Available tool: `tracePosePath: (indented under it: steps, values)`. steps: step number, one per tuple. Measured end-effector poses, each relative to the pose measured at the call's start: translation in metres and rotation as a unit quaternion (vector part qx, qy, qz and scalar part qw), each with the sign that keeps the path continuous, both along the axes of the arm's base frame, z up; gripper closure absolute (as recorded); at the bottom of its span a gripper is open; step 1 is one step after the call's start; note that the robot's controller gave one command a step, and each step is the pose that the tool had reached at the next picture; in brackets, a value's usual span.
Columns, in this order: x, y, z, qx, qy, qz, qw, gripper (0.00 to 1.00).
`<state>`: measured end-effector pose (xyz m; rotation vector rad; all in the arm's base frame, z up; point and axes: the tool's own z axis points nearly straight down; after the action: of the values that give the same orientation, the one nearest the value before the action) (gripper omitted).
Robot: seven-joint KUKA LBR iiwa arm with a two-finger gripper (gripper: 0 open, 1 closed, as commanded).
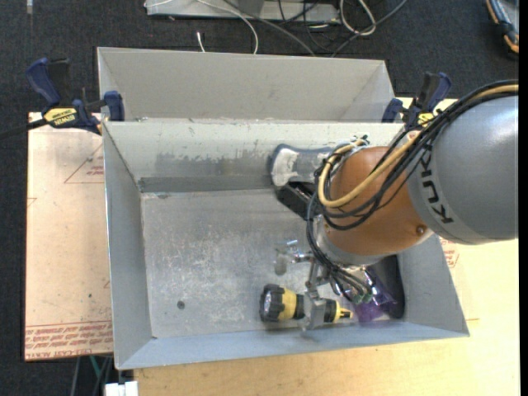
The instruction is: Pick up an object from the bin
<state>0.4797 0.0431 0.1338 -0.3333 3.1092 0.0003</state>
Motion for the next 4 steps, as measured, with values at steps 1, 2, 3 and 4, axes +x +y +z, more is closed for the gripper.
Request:
tracePosePath:
  steps: [1,2,3,4]
  values:
    - [-0.001,-0.020,-0.035,0.003,0.0004,-0.103,0.9947,0.00]
    - [0.004,-0.005,-0.061,0.002,-0.0082,-0.030,0.9995,0.00]
    - [0.002,0.013,-0.064,0.004,-0.0001,-0.104,0.9946,1.00]
    - [0.002,0.013,-0.064,0.004,-0.0002,-0.104,0.9946,1.00]
